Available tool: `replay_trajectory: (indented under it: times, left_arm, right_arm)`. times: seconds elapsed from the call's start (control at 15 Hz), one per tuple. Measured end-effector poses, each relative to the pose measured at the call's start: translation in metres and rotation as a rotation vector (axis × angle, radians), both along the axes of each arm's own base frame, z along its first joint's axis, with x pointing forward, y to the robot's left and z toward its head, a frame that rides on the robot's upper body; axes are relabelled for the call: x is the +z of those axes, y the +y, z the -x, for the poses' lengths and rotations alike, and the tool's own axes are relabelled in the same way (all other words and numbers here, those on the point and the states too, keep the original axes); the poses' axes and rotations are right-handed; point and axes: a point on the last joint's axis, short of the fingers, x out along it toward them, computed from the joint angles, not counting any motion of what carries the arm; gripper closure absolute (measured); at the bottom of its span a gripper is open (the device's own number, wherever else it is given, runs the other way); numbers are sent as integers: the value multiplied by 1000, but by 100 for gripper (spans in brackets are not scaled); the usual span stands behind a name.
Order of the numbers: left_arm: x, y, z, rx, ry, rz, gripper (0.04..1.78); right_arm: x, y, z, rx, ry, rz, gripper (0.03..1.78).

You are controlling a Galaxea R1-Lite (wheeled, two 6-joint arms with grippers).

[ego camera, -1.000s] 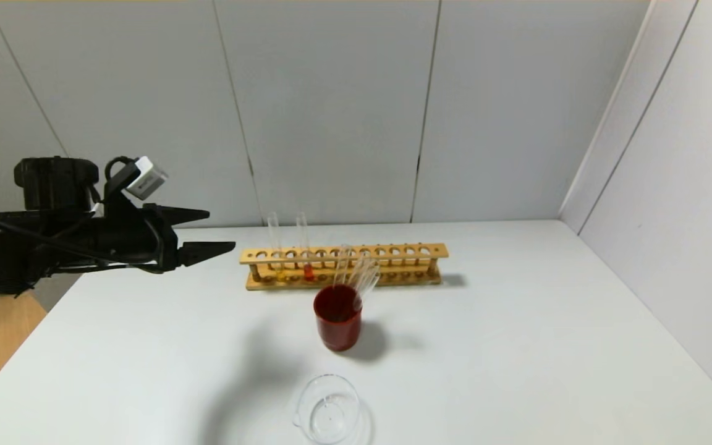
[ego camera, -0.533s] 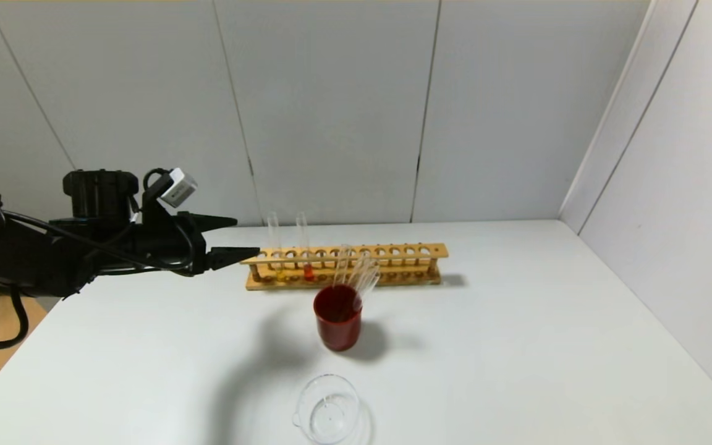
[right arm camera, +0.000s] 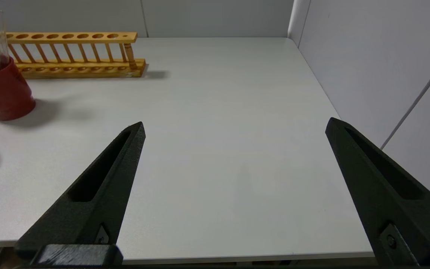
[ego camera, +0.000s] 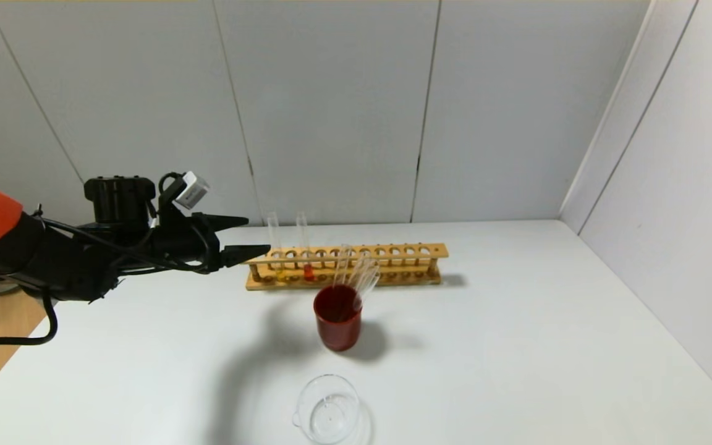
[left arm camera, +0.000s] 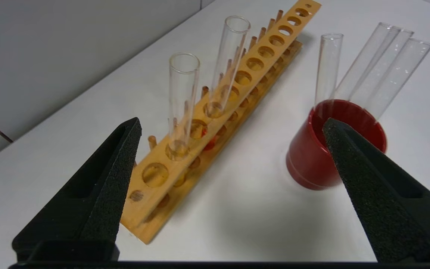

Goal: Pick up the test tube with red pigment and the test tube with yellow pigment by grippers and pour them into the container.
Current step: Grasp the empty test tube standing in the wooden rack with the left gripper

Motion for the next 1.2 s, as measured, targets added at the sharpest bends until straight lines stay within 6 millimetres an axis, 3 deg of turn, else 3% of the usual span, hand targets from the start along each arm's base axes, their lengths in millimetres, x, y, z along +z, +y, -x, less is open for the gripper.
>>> replay_trajectory:
  times: [0.4,1.2]
  left_arm:
    - [-13,-2,-17,-32,-80,-1,10]
    - [-30,-11,-32,-71,-52,11,10]
  right_arm:
    - [0,0,0,0,0,0,11]
    - [0,0,0,0,0,0,11]
